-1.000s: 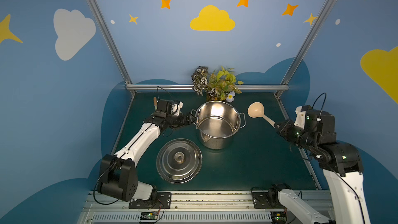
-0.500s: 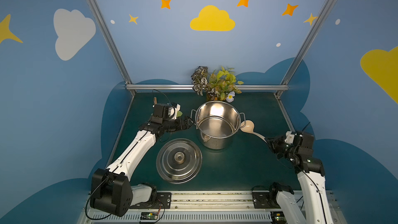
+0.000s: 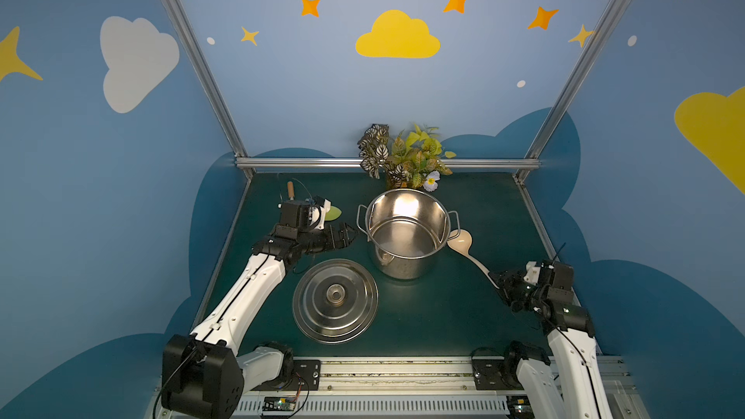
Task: Stir the soup with a spoon
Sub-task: Place the spoon at the center of the board, then reset both arms
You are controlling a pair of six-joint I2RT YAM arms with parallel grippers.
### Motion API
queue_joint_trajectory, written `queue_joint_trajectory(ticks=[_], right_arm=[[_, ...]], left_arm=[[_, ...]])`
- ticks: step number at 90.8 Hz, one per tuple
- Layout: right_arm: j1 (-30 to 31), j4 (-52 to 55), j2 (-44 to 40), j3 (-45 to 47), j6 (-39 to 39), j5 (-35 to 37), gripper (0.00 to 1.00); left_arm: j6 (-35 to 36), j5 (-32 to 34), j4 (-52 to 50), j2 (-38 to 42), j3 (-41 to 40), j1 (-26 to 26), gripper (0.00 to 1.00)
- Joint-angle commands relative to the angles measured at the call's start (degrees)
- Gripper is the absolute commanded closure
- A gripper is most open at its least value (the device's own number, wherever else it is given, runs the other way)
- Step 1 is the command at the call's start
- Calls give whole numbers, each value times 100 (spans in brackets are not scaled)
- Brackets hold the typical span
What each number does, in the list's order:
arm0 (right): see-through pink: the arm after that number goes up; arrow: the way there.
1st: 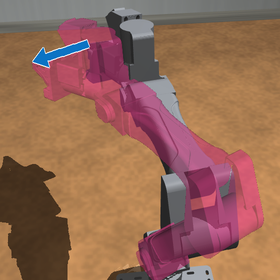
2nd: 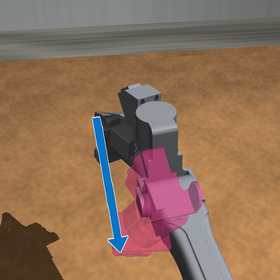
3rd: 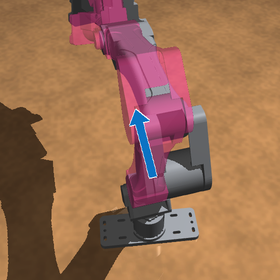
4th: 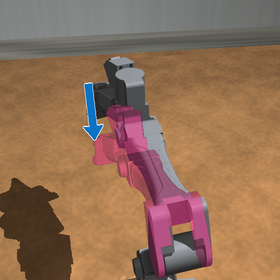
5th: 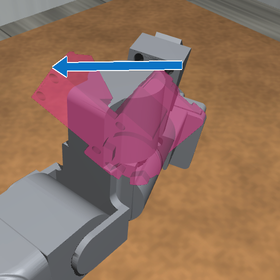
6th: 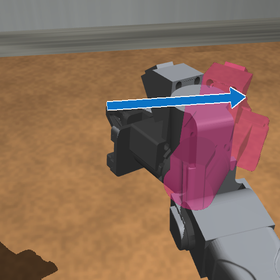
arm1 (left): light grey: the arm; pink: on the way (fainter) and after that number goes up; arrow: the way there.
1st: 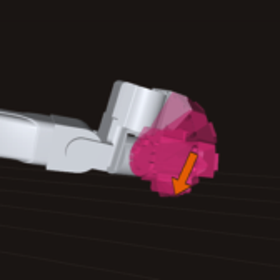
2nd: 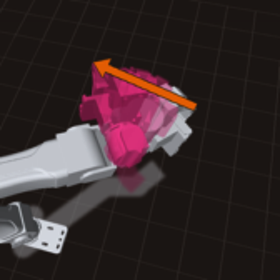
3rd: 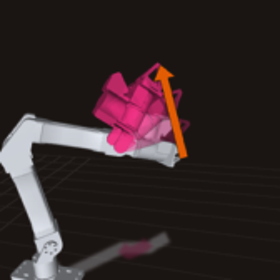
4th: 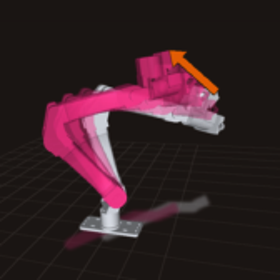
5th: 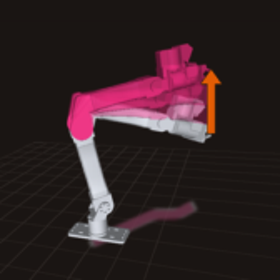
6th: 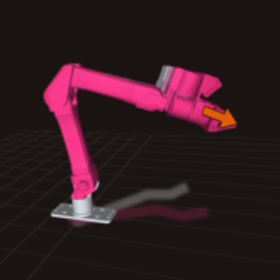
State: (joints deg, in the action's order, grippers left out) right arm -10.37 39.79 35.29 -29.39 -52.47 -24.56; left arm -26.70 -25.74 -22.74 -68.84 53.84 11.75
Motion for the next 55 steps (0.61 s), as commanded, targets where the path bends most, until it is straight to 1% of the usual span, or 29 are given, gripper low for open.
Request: queue_joint_trajectory(ticks=[1,2,3,4,5,6,8,29,36,47,55], right_arm=[[-16,689,-209,-78,490,549,41],[-17,710,-221,-90,522,579,37],[-13,752,-231,-105,559,621,31],[-15,786,-241,-121,583,655,17],[-16,820,-250,-134,594,698,9],[-13,851,-263,-144,627,738,6],[-12,891,-282,-177,675,822,3],[-12,1271,-235,-668,1211,1961,2],[-23,1193,-230,-740,1332,2432,2],[-26,681,-410,-613,1427,2989,2],[-18,-139,-694,-313,1766,3497,2]], left_arm=[[109,123,-46,102,-23,-77,0],[110,135,-42,105,-28,-81,0],[107,146,-44,106,-30,-87,0],[101,164,-36,107,-35,-95,0],[93,183,-37,116,-38,-99,0],[90,214,-41,125,-39,-109,0],[71,259,-34,147,-51,-115,0],[79,709,281,548,-314,-351,0],[160,1082,320,699,-381,-399,0],[399,1947,547,944,-599,-410,0],[671,2575,953,1162,-941,-410,0]])
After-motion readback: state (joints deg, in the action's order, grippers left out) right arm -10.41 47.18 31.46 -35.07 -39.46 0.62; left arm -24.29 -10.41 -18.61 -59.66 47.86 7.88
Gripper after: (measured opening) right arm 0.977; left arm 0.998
